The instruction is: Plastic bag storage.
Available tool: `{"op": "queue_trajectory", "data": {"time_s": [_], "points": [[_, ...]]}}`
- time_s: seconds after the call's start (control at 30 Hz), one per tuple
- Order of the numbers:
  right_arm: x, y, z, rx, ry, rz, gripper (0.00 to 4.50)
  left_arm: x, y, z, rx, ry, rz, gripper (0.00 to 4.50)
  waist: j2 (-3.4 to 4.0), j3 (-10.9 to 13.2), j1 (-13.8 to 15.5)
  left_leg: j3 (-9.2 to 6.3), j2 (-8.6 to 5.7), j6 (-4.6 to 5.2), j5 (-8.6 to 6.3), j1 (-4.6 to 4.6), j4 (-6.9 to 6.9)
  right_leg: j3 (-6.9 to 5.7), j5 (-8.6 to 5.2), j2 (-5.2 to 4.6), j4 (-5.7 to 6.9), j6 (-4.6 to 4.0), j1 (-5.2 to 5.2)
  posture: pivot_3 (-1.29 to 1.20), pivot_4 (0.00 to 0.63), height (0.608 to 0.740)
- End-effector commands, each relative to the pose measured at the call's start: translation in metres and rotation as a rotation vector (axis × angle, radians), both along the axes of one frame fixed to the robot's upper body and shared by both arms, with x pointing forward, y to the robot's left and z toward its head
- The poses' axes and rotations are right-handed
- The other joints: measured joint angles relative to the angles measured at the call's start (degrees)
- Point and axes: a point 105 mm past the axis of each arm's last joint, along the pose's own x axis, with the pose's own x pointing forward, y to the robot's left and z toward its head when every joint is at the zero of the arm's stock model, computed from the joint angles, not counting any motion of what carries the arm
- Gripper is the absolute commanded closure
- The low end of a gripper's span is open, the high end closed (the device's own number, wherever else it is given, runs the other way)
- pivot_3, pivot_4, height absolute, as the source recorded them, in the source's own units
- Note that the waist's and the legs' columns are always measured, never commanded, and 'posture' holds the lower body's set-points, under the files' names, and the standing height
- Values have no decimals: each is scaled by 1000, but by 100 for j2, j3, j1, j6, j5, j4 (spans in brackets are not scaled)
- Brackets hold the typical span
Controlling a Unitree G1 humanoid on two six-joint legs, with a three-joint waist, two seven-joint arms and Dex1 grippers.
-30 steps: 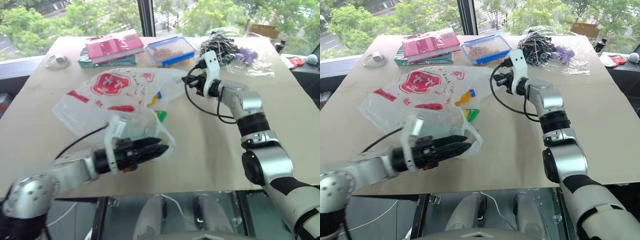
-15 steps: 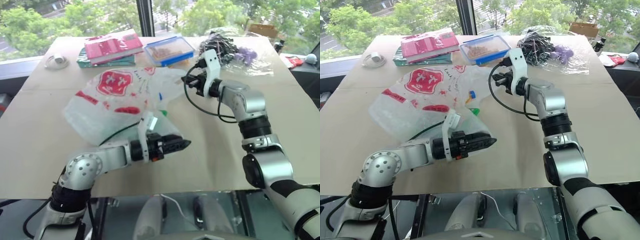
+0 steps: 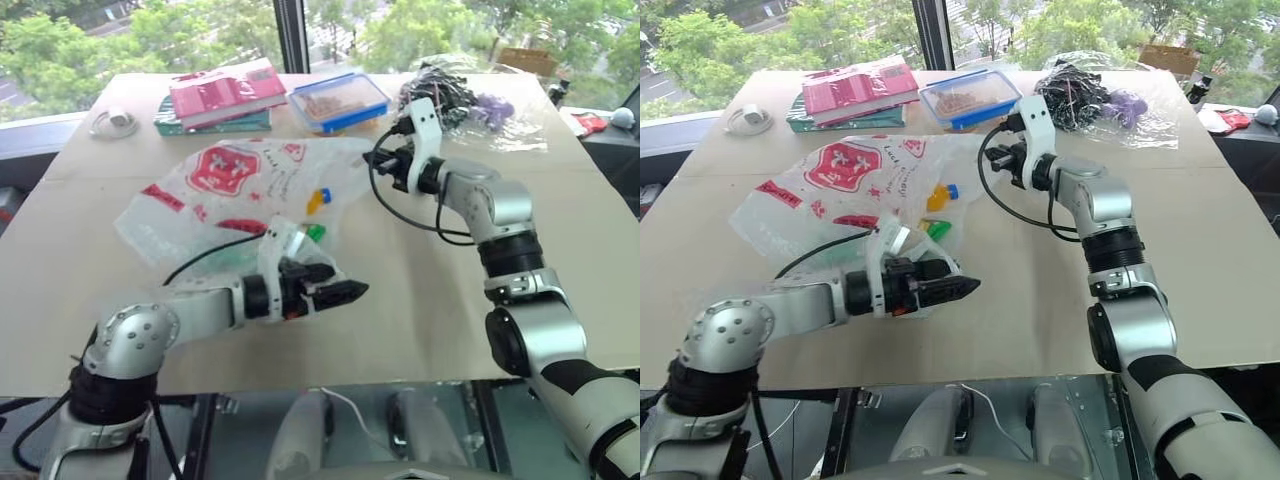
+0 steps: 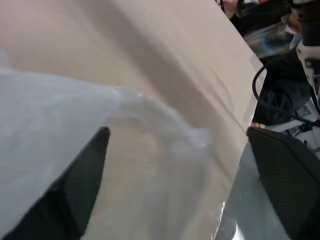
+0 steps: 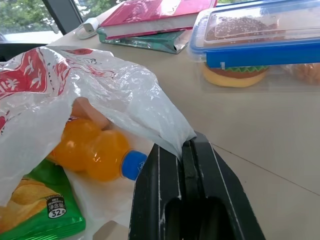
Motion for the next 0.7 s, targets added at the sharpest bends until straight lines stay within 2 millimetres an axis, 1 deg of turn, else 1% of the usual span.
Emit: {"op": "queue_trajectory", "data": {"time_s": [0.03, 0.1, 0.2, 0.23, 0.3, 0.33, 0.37, 0.43, 0.47, 0.53, 0.63, 0.7], "points": [[-2, 0, 22, 14, -74, 4, 4500, 0, -10, 5, -35, -19, -32, 34, 0, 0, -4, 1, 0, 0, 0, 0, 0, 0, 0, 0, 0, 0, 0, 0, 150, 740], [-1, -3, 21, 25, -63, -7, 4500, -3, -12, 23, -159, -37, -57, 34, 0, 0, -12, 3, 0, 0, 0, 0, 0, 2, 0, 0, -1, 0, 0, 0, 150, 740], [1, -12, 31, 118, -30, -19, 4500, -15, 3, 76, -461, -64, -133, 34, 0, 0, -11, 1, 5, 0, 0, -2, 0, 2, 0, -1, -1, 0, -1, 0, 150, 740], [2, -17, 41, 197, -5, -18, 4500, -15, 18, 100, -559, -91, -134, 34, 0, 0, -9, -1, 6, 0, 0, -2, 0, 1, 0, -2, -1, -1, -1, 0, 150, 740], [1, -27, 64, 347, 29, 7, 4500, -8, 51, 138, -681, -175, -87, 34, 0, 3, -3, -6, 7, 0, 0, -4, 4, -3, 0, -4, 3, -1, -2, 0, 150, 740], [-1, -32, 77, 413, 37, 25, 4500, -4, 65, 152, -704, -216, -60, 34, 0, 11, 8, -7, 7, 0, 0, -4, 8, -5, 0, -3, 7, -2, -2, 0, 150, 740], [-2, -37, 86, 456, 38, 36, 4500, -1, 73, 161, -709, -241, -43, 34, 1, 11, 12, -15, 6, 0, 0, -10, 16, -13, 0, 0, 9, -2, -2, 0, 150, 740], [-5, -49, 111, 557, 28, 56, 4500, 9, 87, 184, -728, -291, 11, 34, 0, 11, 32, -14, -2, 1, 0, -11, 16, -16, -1, -2, 2, -1, 1, 0, 150, 740], [-6, -58, 132, 632, 10, 60, 4500, 19, 95, 201, -747, -332, 58, 34, -1, 12, 55, -14, -7, 4, -2, -12, 16, -18, -1, -4, -7, 0, 4, 0, 150, 740], [-11, -73, 170, 747, -37, 70, 4500, 40, 107, 228, -782, -375, 145, 34, -6, 15, 94, -9, -15, 10, -5, -22, 21, -30, 0, -9, -13, 2, 8, 0, 150, 740], [-22, -87, 210, 822, -109, 83, 4500, 59, 105, 246, -748, -406, 191, 34, -7, 16, 124, -5, -24, 10, -5, -48, 27, -45, 1, -8, -18, 3, -2, 0, 150, 740], [-29, -93, 232, 842, -157, 84, 4500, 77, 100, 251, -685, -399, 238, 34, -7, 16, 142, -10, -26, 9, -4, -82, 26, -55, 2, -7, -28, 3, -30, 0, 150, 740]]}}
